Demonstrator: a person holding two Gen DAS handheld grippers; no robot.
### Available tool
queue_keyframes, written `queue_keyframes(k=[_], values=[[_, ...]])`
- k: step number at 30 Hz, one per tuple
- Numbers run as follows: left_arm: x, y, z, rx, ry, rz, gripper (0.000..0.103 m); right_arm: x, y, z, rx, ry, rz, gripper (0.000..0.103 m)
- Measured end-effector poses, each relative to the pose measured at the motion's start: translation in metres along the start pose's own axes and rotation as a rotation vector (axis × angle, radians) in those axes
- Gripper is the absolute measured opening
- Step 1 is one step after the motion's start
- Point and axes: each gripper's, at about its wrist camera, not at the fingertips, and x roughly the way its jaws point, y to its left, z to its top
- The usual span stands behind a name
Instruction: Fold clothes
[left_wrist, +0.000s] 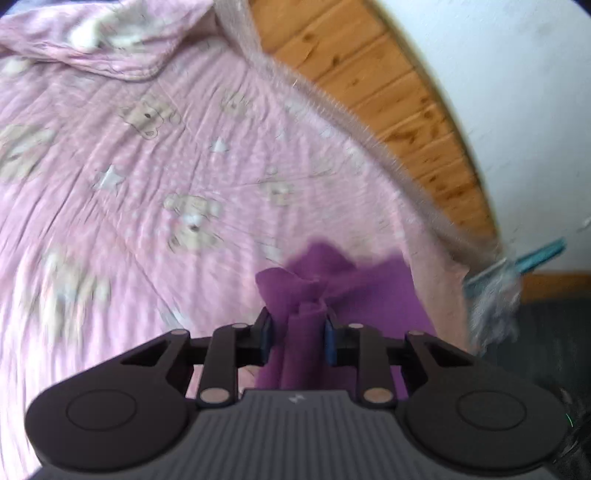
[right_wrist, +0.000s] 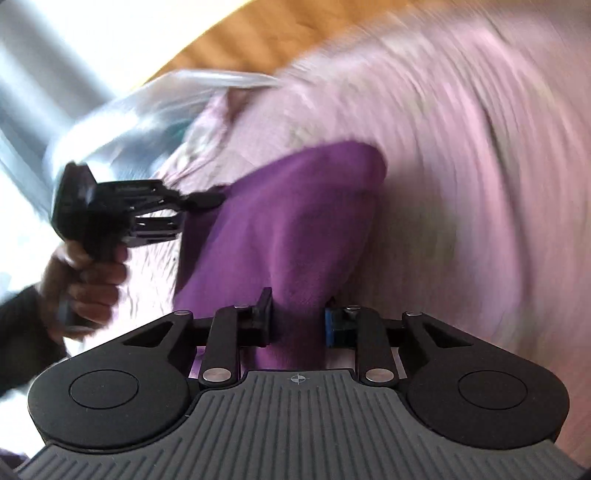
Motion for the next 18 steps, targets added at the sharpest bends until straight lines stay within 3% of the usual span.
queue_keyframes(k=[2, 5, 6, 7, 8, 9, 10, 12, 13, 17, 18], values=[[-0.014, -0.021, -0.026, -0.056, 0.003, 0.016, 0.029, -0.015, -0.01, 0.047, -0.166, 0.05, -0.005, 0.024], [0.029, -0.034, -0.046, -0.043, 0.013, 0.202, 0.037, 0.014, -0.048, 0.092, -0.23, 0.141, -0.026, 0.032], [0.046, -0.031, -0.047, 0.001, -0.02, 0.282, 0.035, 0.031, -0.059, 0.104, -0.217, 0.157, -0.058, 0.043], [0.058, -0.028, -0.047, 0.042, -0.051, 0.346, 0.036, 0.047, -0.067, 0.11, -0.185, 0.139, -0.137, 0.047], [0.061, -0.022, -0.045, 0.059, -0.062, 0.344, 0.037, 0.062, -0.074, 0.114, -0.146, 0.108, -0.234, 0.045], [0.058, -0.019, -0.041, 0.066, -0.06, 0.332, 0.036, 0.063, -0.074, 0.112, -0.111, 0.065, -0.297, 0.037], [0.046, -0.02, -0.039, 0.081, -0.078, 0.329, 0.034, 0.06, -0.072, 0.107, -0.077, 0.017, -0.346, 0.036], [0.025, -0.027, -0.038, 0.138, -0.126, 0.286, 0.035, 0.034, -0.057, 0.086, 0.004, -0.124, -0.308, 0.036], [0.028, -0.029, -0.037, 0.165, -0.119, 0.256, 0.035, 0.03, -0.052, 0.076, 0.024, -0.145, -0.297, 0.036], [0.039, -0.037, -0.032, 0.271, -0.091, 0.136, 0.034, 0.033, -0.038, 0.038, 0.068, -0.152, -0.281, 0.031], [0.05, -0.031, -0.031, 0.296, -0.064, 0.165, 0.035, 0.034, -0.034, 0.028, 0.079, -0.154, -0.277, 0.028]])
